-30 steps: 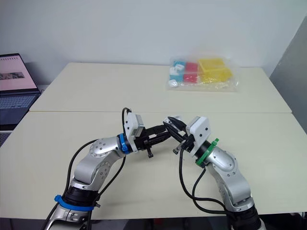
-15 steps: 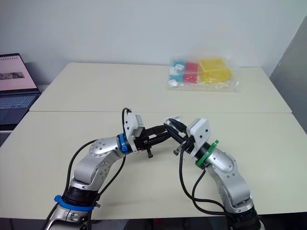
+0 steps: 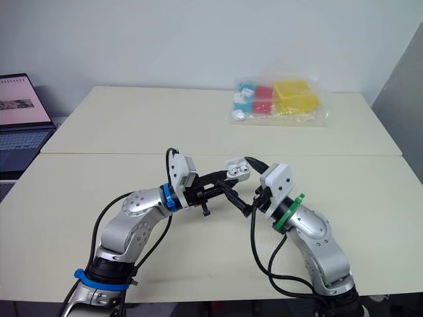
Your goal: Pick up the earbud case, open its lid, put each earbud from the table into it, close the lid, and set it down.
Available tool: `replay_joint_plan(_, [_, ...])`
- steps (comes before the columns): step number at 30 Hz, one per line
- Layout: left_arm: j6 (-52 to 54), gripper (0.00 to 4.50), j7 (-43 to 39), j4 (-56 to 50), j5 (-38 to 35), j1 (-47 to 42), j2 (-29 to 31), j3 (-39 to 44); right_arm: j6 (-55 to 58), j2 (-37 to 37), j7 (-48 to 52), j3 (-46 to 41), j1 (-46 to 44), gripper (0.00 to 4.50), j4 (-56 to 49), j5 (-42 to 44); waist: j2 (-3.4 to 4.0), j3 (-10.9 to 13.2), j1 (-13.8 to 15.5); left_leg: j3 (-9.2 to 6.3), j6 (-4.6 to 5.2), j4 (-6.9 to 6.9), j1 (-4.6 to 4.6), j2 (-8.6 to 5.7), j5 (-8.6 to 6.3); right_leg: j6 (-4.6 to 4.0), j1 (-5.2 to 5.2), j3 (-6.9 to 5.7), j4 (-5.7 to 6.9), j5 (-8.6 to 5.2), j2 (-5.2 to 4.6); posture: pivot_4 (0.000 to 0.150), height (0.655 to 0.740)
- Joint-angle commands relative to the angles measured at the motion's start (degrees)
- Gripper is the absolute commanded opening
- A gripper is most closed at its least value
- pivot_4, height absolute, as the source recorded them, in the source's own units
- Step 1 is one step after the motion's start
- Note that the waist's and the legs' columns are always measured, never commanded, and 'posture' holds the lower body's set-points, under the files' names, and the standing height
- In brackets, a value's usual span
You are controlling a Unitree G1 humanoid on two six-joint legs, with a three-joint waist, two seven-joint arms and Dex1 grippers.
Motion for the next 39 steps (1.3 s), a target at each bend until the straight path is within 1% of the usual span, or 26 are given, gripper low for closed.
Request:
replay_joint_plan(1, [-0.70,0.78,-0.11,-1.91,-0.72,-0.33,0.20,0.77,4.60,-4.52,1.41,-6.13,-1.90,4.50,-8.40,5.82,0.00,0.00,0.01,0.01,0.00,0.01,-0.01,0.00,0.00,0.00,0.00,0.00,-0.01,0.00,-0.01,0.150,0.7359])
replay_joint_plan(3, [-1.15,0.78,-0.77,-1.65,-0.44,-0.45,0.47,0.44,10.62,-8.66,1.28,-10.19,-6.87,4.50,-9.15,9.80,0.00,0.01,-0.08,0.02,0.00,0.03,0.00,-0.02,0.00,0.01,0.03,0.01,-0.01,0.01,-0.04,0.150,0.7359])
replay_joint_plan(6, [-1.72,0.78,-1.44,-1.39,-0.12,-0.54,0.71,0.17,14.86,-11.87,0.47,-12.16,-10.74,4.50,-8.92,11.93,-0.03,-0.01,-0.10,0.04,0.00,0.04,0.10,-0.02,0.00,0.03,0.06,0.06,0.04,0.03,-0.03,0.150,0.7359])
replay_joint_plan(7, [-1.97,0.78,-1.83,-1.17,0.02,-0.62,0.77,0.03,15.75,-13.29,1.66,-12.86,-12.23,4.50,-7.86,12.99,-0.03,-0.01,-0.05,0.00,0.00,0.01,0.11,0.01,0.00,0.00,0.07,-0.02,0.02,0.02,0.00,0.150,0.7359])
replay_joint_plan(8, [-2.68,0.78,-2.67,-0.93,0.41,-0.59,1.01,-0.40,16.88,-15.33,3.57,-13.48,-16.05,4.50,-4.25,13.49,-0.01,0.00,-0.03,-0.04,0.00,-0.03,0.11,0.03,0.00,-0.04,0.06,-0.05,0.02,-0.01,0.04,0.150,0.7359])
replay_joint_plan(9, [-3.46,0.78,-3.59,-0.69,0.81,-0.56,1.25,-0.93,17.90,-18.82,6.59,-11.94,-20.74,4.15,0.74,11.58,0.09,0.06,-0.15,-0.04,0.00,-0.04,0.10,0.03,0.00,-0.07,0.04,-0.05,0.04,-0.03,0.06,0.150,0.7359])
replay_joint_plan(10, [-4.05,0.78,-4.21,-0.46,1.11,-0.57,1.39,-1.32,18.52,-21.34,8.72,-10.62,-24.05,3.97,4.38,10.15,0.20,0.13,-0.33,0.01,0.00,-0.02,0.08,0.03,0.00,-0.07,0.01,0.00,0.06,-0.02,0.07,0.150,0.7359])
replay_joint_plan(12, [-5.03,0.78,-4.99,-0.03,1.56,-0.71,1.42,-1.88,19.30,-23.39,12.00,-7.95,-29.35,3.27,10.81,9.36,0.15,0.10,-0.30,0.14,0.02,-0.01,0.11,-0.04,0.01,-0.07,0.01,0.07,0.01,0.04,0.00,0.150,0.7359])
replay_joint_plan(14, [-5.64,0.78,-5.43,0.27,1.83,-0.82,1.41,-2.15,19.94,-24.07,13.45,-6.32,-31.82,2.54,14.07,8.76,0.14,0.09,-0.19,0.10,0.02,-0.05,0.07,-0.01,0.00,-0.09,0.01,0.04,-0.07,0.02,0.02,0.150,0.7359])
replay_joint_plan(16, [-6.01,0.78,-5.92,0.43,2.09,-1.21,1.35,-2.51,20.99,-25.13,17.51,-3.67,-34.37,1.75,17.18,8.38,0.14,0.09,-0.10,0.07,0.03,-0.09,0.01,0.02,0.00,-0.13,-0.02,0.03,-0.09,-0.01,0.05,0.150,0.7359])
replay_joint_plan(17, [-5.95,0.78,-6.10,0.26,2.15,-1.49,1.33,-2.63,22.73,-25.59,19.73,-1.75,-36.43,1.52,19.47,8.14,0.15,0.10,-0.09,0.04,0.03,-0.10,-0.10,0.02,-0.01,-0.15,-0.11,0.01,-0.10,-0.03,0.06,0.150,0.7359])
replay_joint_plan(19, [-5.73,0.78,-6.27,0.00,2.13,-1.88,1.35,-2.73,25.09,-26.43,23.89,1.28,-38.95,0.79,22.02,8.08,0.16,0.11,-0.17,0.10,0.03,-0.06,-0.26,0.01,-0.01,-0.14,-0.26,0.07,-0.07,-0.02,0.04,0.150,0.7359])
replay_joint_plan(21, [-5.46,0.78,-6.52,-0.25,2.09,-2.23,1.49,-2.90,26.63,-26.46,27.64,3.48,-40.27,0.17,22.93,8.95,0.16,0.11,-0.10,0.08,0.03,-0.05,-0.28,0.00,-0.01,-0.14,-0.25,0.05,-0.10,-0.02,0.01,0.150,0.7359])
replay_joint_plan(22, [-5.33,0.78,-6.71,-0.43,2.07,-2.37,1.57,-3.00,27.47,-26.14,28.90,4.17,-40.78,0.00,23.23,9.45,0.16,0.11,-0.10,0.07,0.03,-0.05,-0.28,0.00,-0.01,-0.13,-0.25,0.03,-0.11,-0.02,0.00,0.150,0.7359])
replay_joint_plan(26, [-4.93,0.78,-6.95,-0.95,2.11,-2.61,1.66,-3.19,27.55,-25.13,31.90,7.32,-41.69,0.00,24.39,7.72,0.16,0.11,-0.08,0.03,0.03,-0.04,-0.26,0.01,-0.01,-0.13,-0.24,-0.01,-0.08,-0.02,0.01,0.150,0.7359])
replay_joint_plan(27, [-4.88,0.78,-6.95,-1.03,2.19,-2.61,1.71,-3.23,28.49,-24.96,33.09,7.71,-41.65,0.00,23.76,8.52,0.16,0.11,-0.08,0.03,0.04,-0.04,-0.26,0.01,-0.01,-0.13,-0.24,-0.01,-0.08,-0.02,0.01,0.150,0.7359])
replay_joint_plan(33, [-4.32,0.78,-6.28,-1.60,2.08,-2.68,1.94,-3.22,30.16,-26.15,37.15,7.38,-40.96,0.00,20.28,10.22,0.16,0.11,-0.08,0.02,0.03,-0.02,-0.24,0.01,-0.01,-0.12,-0.24,-0.02,-0.03,-0.02,0.01,0.150,0.7359])
replay_joint_plan(39, [-2.02,0.78,-4.79,-2.46,1.25,-2.91,1.24,-2.52,29.03,-27.11,37.07,8.05,-38.79,0.00,18.53,8.21,0.16,0.11,-0.09,0.01,0.03,-0.02,-0.23,0.01,-0.01,-0.12,-0.24,-0.02,-0.01,-0.02,0.01,0.150,0.7359])
